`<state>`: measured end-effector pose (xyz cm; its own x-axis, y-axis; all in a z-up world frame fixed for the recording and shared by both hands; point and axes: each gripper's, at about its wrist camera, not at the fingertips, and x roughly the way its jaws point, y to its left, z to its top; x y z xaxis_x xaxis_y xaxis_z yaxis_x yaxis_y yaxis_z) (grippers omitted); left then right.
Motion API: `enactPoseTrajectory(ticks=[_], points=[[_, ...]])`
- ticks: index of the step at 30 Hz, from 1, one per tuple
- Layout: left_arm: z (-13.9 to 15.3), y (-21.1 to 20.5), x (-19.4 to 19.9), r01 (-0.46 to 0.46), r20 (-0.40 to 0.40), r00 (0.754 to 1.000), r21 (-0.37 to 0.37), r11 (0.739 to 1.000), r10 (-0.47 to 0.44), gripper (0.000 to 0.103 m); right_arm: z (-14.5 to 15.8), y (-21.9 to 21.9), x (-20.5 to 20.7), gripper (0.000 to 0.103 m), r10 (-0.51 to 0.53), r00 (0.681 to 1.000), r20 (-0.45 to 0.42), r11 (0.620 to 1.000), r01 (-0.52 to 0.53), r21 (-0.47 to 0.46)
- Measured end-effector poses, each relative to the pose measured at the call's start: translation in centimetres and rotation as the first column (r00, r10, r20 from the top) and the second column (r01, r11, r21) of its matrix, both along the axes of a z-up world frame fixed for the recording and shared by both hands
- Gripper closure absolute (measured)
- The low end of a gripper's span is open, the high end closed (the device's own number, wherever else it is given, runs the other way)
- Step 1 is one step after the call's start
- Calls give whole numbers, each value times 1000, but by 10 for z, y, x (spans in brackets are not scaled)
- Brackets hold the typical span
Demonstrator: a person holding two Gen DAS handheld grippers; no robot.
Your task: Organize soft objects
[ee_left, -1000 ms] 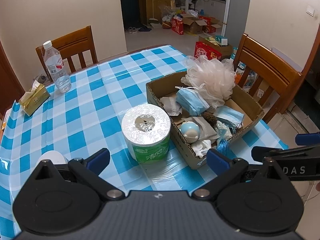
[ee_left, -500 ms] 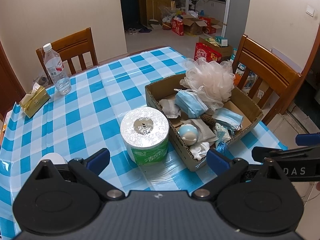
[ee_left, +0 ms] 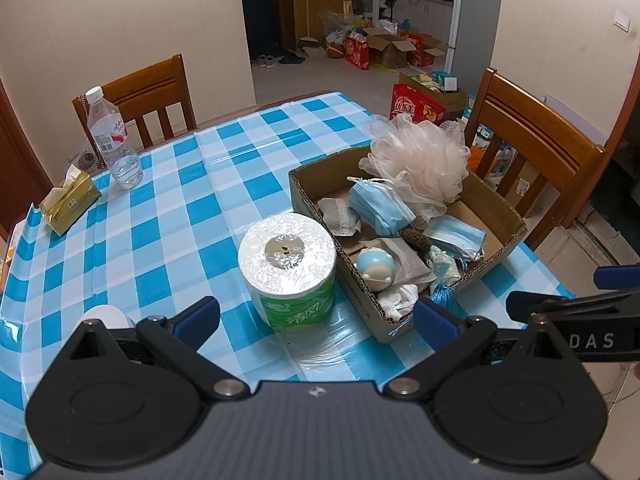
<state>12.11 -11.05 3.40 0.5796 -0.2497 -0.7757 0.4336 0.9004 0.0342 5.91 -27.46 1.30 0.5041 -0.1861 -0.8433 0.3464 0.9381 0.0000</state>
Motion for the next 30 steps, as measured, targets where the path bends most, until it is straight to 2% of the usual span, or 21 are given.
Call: enactPoseTrajectory(ticks=[30], points=[[2, -4, 0, -1, -1, 1000, 4, 1000, 1, 1, -2, -5, 1, 0, 1, 1000, -2, 1000, -1, 2]])
